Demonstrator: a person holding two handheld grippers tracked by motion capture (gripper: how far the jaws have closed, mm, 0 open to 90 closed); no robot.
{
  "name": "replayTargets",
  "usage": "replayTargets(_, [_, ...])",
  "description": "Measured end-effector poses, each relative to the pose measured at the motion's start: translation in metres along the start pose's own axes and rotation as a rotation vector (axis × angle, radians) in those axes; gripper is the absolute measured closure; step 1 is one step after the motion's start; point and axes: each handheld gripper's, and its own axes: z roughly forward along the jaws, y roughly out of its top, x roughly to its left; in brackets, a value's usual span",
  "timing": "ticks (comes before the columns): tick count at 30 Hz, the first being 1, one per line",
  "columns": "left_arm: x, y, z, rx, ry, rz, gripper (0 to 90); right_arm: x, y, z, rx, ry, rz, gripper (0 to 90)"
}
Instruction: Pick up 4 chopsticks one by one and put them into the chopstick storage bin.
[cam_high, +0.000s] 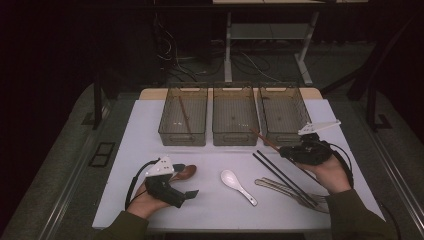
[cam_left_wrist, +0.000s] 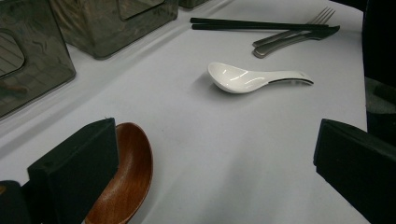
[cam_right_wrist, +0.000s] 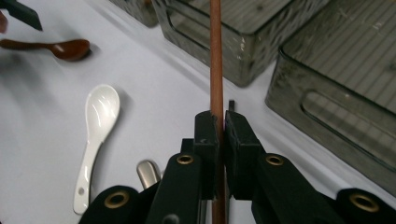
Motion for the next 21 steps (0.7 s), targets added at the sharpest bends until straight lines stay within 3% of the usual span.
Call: replayTargets(21, [-0.002,-0.001,0.001,0.018,-0.001,0.013,0.0,0.010,0.044,0.021,-0.061,0.029,-0.028,83.6])
